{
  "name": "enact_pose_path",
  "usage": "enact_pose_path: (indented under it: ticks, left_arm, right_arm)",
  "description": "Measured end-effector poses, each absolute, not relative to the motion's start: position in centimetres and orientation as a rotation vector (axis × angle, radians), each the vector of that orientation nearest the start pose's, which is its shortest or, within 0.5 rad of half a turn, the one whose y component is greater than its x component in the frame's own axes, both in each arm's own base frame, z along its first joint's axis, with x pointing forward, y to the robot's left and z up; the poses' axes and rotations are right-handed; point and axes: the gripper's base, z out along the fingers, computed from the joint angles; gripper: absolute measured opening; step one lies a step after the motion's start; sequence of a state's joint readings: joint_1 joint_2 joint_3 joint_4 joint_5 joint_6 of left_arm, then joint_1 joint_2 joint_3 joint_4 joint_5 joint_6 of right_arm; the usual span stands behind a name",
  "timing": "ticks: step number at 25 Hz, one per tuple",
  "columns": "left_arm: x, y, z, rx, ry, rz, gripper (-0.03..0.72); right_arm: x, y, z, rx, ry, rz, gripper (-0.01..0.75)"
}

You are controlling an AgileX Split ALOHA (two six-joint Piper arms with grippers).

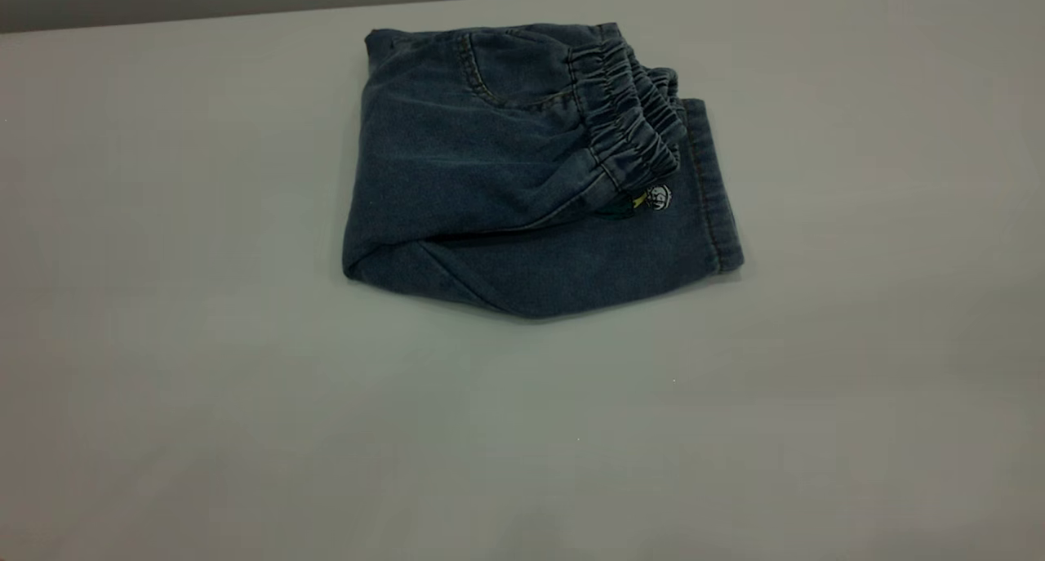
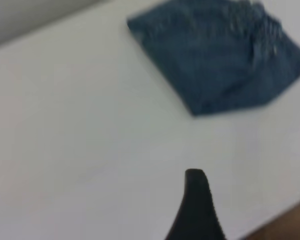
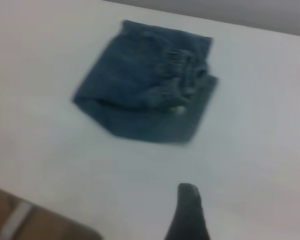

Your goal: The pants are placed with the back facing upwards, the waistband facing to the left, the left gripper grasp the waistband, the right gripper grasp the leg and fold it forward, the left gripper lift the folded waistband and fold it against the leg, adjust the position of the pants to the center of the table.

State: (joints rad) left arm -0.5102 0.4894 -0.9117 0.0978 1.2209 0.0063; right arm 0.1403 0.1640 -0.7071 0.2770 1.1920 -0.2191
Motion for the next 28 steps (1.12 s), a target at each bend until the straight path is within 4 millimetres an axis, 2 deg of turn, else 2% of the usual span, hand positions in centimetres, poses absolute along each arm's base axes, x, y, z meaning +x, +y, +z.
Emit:
enact_pose_path:
  ticks: [4, 7, 16, 21, 28]
  left_arm:
    - [3.3, -0.9, 33.7, 0.586, 2.246, -0.139, 0.499]
    - [2.6, -0.9, 31.9, 0.587, 2.236, -0.181, 0.499]
    - [1.5, -0.4, 29.5, 0.542, 2.123, -0.242, 0.499]
    - [1.7, -0.5, 28.3, 0.516, 2.132, -0.255, 0.499]
    - [1.7, -0.5, 27.5, 0.518, 2.171, -0.245, 0.499]
  right_arm:
    - [-1.4, 1.4, 29.8, -0.37, 2.076, 0.196, 0.477]
    - [-1.6, 1.2, 28.5, -0.353, 2.041, 0.175, 0.477]
    - [-1.1, 1.1, 28.0, -0.341, 2.029, 0.162, 0.477]
    - [-0.8, 1.2, 28.0, -0.319, 2.01, 0.174, 0.477]
    - [-0.8, 1.2, 28.0, -0.319, 2.013, 0.174, 0.477]
